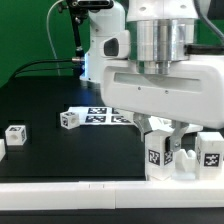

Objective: Assemble chair

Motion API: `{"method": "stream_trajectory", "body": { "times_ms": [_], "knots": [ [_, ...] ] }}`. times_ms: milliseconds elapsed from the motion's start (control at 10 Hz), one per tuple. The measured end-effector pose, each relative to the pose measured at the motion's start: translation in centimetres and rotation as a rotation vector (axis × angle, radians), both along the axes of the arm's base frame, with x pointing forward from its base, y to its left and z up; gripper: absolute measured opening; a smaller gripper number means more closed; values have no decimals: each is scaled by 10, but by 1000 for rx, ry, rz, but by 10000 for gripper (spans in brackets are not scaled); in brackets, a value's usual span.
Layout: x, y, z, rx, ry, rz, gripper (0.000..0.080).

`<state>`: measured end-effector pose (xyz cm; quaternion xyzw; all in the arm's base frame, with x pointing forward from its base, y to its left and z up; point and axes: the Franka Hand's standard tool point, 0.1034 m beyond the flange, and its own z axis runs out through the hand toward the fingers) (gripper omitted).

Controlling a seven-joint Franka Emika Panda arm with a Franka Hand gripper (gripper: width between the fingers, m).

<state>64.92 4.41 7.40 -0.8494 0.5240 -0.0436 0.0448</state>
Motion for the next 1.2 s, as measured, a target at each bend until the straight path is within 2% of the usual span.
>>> {"method": "stream_trajectory", "body": {
  "times_ms": [200,400,500,600,700,800,900,1000,1200],
  "knots": [
    [1,1,-1,72,30,-400,284],
    [0,1,-1,88,35,-525,284],
    [0,2,-1,86,35,-524,354],
    [0,3,-1,80,33,-464,538],
    [0,8,-2,64,16,-379,538],
    [0,11,-1,19,11,-167,626],
    [1,11,0,-31,2,102,645],
    [1,10,0,-30,2,123,645],
    [1,9,0,-55,0,288,649]
  ]
}}
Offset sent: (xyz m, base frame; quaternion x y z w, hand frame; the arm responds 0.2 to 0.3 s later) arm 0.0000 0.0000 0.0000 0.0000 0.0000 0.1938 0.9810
